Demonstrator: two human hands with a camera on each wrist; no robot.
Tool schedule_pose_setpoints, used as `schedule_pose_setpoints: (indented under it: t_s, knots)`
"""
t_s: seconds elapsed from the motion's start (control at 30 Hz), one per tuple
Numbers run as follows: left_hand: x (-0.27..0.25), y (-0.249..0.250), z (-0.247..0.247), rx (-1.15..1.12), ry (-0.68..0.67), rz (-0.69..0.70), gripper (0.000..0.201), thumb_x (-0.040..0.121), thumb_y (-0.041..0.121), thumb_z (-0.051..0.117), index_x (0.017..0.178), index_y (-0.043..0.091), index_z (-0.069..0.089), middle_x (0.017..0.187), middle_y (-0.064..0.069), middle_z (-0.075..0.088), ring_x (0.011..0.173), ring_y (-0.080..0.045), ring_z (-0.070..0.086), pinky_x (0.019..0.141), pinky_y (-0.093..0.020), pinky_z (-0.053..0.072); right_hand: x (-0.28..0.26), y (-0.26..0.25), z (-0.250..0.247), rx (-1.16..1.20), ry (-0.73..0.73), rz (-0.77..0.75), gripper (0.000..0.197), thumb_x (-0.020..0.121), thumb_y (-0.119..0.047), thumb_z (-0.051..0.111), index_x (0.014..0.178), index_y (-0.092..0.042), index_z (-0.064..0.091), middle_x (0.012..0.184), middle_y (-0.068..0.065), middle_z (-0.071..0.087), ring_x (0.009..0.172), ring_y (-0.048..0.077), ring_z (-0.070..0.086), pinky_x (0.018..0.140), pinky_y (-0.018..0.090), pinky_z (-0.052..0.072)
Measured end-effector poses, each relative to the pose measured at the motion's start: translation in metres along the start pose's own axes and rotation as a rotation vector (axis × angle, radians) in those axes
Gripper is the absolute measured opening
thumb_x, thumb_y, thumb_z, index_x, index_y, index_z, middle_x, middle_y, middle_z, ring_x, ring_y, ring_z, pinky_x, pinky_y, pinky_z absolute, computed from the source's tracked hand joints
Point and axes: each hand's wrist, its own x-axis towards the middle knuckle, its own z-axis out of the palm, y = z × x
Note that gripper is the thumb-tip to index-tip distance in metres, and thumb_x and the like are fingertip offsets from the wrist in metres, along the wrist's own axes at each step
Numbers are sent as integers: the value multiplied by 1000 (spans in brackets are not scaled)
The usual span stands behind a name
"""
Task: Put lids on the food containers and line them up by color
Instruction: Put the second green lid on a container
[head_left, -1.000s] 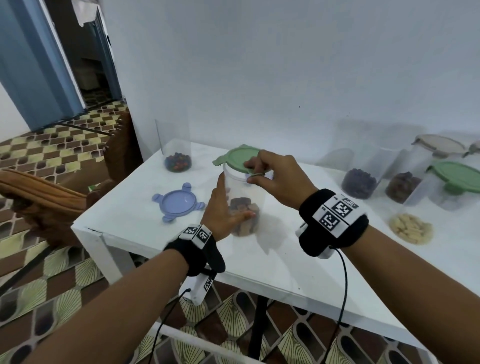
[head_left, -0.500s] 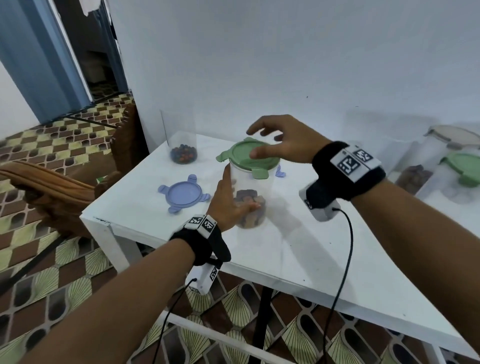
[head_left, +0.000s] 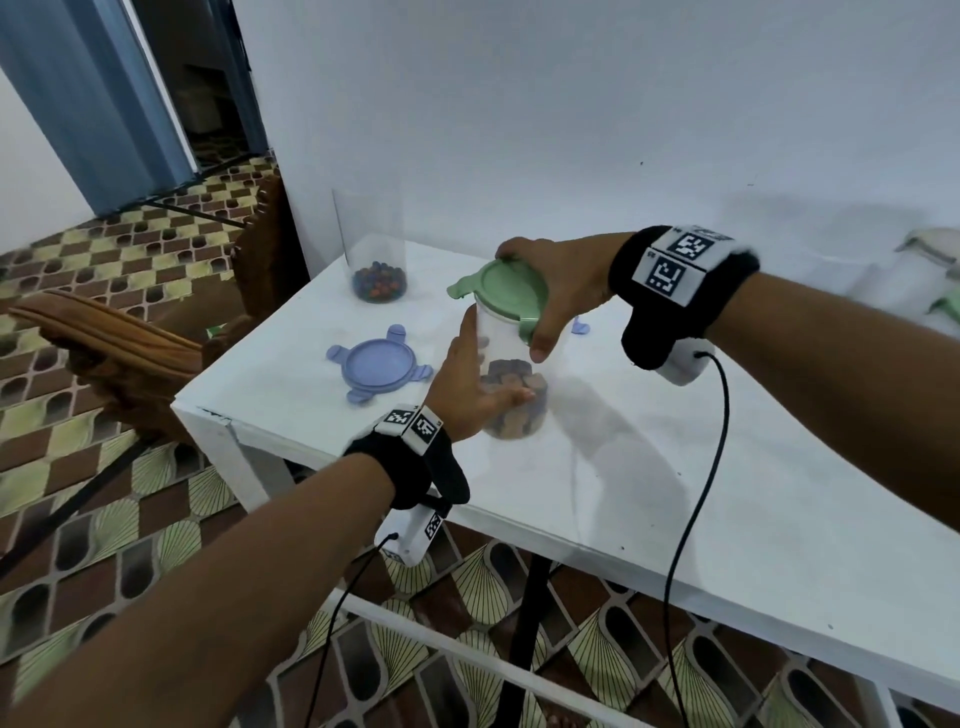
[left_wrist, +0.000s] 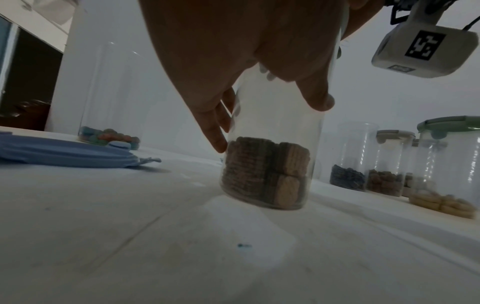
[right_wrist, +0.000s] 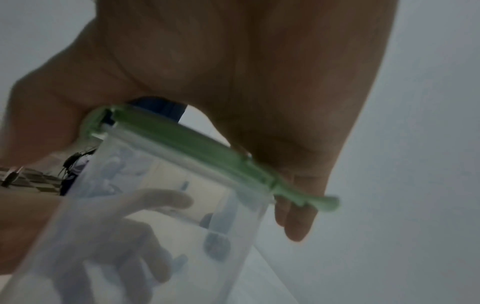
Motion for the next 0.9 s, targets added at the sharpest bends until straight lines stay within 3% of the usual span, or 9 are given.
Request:
schedule_pose_setpoints:
  t_s: [0.37,0.43,0.53,0.6,0.67,0.7,0.8,0.83,0.9]
  knots:
    - [-2,-3,0,-1,-2,-4,127,54,58,75,154,21,5,149,2,31,134,-18,39,109,-34,38,0,-1,9,70,132,-5,98,51,-33,89,131,-25,32,122,5,43,102,26,53,84,39,49]
    - [-2,1,-3,-10,-5,9,116,61,47,78,150,29,7,143,17,33,128,-5,44,110,-31,37,-4,0,12,108,159,-4,100,53,-33,89,133,-26,30,122,4,44,101,24,52,75,32,45]
    - [-1,7,-9,44,-63,62,94,78,11,79,137,35,9,125,35,34,104,27,49,100,-6,35,-11,0,17,186,199,3,100,53,-35,89,133,-27,29,119,4,46,92,22,53,58,25,38]
    - [-3,8,-10,44,-78,49,92,76,23,80,141,34,15,131,21,43,116,17,48,98,-11,41,-17,-3,20,220,235,40,97,51,-42,87,130,-29,32,118,5,46,90,21,54,58,26,42]
    - [-11,7,-4,79,4,22,107,65,51,69,151,24,12,144,-1,40,133,-10,41,107,-34,42,-21,-8,25,212,273,116,100,48,-60,81,130,-31,32,119,6,45,98,24,55,74,33,49]
    - [-17,9,1,96,45,9,111,63,54,63,153,18,8,146,-6,35,136,-14,37,107,-33,40,-22,-11,28,176,290,156,102,48,-69,76,132,-31,32,121,6,44,103,26,54,83,37,49]
    - [-30,14,16,-34,87,15,108,68,38,74,150,10,9,135,0,38,118,19,40,92,-4,36,-28,-19,34,4,322,243,104,53,-90,52,134,-27,35,123,10,49,110,31,53,86,40,44]
    - [-28,11,19,-72,98,15,114,65,42,78,150,14,8,136,2,39,118,19,42,95,-5,37,-31,-20,33,-18,319,258,103,55,-93,44,133,-26,37,123,11,51,109,32,53,84,40,43]
    - [-23,11,23,-137,90,-25,130,52,58,88,149,36,5,147,3,32,129,-7,48,106,-28,44,-41,-21,30,-19,279,255,99,60,-93,34,130,-23,42,117,8,57,101,27,56,81,38,43]
